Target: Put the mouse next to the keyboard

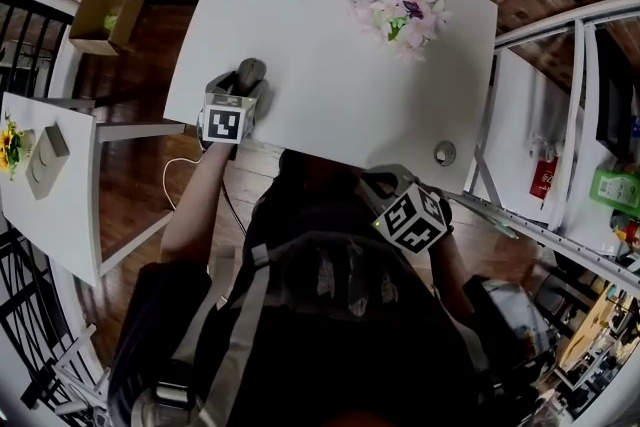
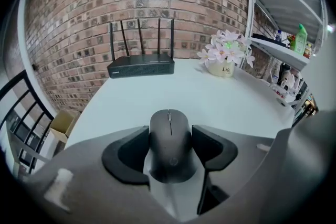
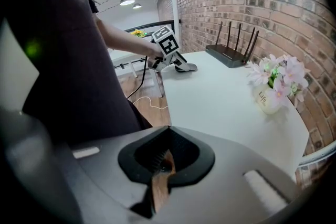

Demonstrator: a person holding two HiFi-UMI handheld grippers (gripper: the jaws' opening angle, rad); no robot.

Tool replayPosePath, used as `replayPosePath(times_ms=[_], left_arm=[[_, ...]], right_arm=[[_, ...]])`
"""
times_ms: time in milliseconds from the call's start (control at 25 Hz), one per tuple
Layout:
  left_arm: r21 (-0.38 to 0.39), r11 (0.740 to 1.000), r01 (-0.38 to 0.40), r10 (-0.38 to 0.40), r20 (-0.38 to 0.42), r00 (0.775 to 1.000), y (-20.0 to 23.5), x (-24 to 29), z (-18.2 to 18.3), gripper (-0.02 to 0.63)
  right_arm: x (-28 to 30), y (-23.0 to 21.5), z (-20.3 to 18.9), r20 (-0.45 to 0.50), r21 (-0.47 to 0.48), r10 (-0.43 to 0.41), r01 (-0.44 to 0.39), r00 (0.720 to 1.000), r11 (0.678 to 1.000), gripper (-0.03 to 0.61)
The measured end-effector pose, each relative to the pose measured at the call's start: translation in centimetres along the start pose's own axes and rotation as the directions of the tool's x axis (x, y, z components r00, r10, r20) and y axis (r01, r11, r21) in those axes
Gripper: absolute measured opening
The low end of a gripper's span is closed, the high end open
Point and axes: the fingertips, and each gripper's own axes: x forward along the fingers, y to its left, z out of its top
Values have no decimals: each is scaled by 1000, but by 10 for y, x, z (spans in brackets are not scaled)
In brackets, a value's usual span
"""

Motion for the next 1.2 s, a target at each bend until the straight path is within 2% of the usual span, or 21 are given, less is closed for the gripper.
replayPosePath(times_ms=[200, 680, 920, 1040, 1200], left_arm=[[-18, 1000, 12, -12, 5, 1000, 11, 0, -1, 267], [-34, 997, -67, 66, -15, 998, 84, -19, -20, 265], [-49, 997, -62, 61, -16, 998, 100, -18, -21, 265], [-57, 998, -36, 37, 8, 999, 103, -17, -17, 265], [-72, 994, -85, 86, 11, 996, 123, -27, -16, 265]], right_arm=[[6, 3, 11, 8, 7, 3, -3, 1000, 1000, 5], [17, 10, 34, -13, -2, 0, 0, 1000, 1000, 6], [20, 13, 47, -1, 30, 0, 0, 1000, 1000, 6], [23, 14, 53, -8, 31, -9, 9, 1000, 999, 6], [26, 14, 56, -9, 27, -1, 1, 1000, 1000, 5]])
